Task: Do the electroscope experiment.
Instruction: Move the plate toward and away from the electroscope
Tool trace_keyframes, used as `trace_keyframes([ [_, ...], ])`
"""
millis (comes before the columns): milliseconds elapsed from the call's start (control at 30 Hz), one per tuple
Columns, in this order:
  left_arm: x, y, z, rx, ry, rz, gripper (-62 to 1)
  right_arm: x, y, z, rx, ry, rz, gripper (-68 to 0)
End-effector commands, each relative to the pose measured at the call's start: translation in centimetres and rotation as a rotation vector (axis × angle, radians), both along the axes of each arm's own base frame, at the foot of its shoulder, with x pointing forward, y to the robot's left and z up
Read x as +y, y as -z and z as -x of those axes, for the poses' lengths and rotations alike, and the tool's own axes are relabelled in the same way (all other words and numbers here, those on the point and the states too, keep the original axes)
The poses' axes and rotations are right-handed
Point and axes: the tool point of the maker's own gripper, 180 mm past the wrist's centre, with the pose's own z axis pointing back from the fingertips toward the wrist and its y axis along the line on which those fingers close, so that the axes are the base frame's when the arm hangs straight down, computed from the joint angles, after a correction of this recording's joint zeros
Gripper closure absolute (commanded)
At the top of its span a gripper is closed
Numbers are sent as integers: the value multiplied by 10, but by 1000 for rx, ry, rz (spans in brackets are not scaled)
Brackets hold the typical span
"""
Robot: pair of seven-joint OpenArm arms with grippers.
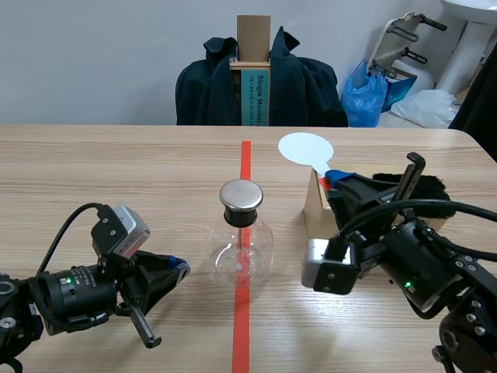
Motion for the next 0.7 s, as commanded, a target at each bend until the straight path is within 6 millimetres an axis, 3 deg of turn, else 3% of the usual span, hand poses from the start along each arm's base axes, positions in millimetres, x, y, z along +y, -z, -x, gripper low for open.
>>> trace_keyframes([
  [0, -4, -12, -6, -34, 4, 27, -29, 3, -16, -3, -52, -25, -10, -7],
  [367, -4, -12, -6, -34, 3, 27, -29, 38, -14, 29, -56, -292, 6, -7],
  [667, -4, -12, -6, -33, 3, 26, -29, 50, -12, 46, -57, -403, 16, -7],
])
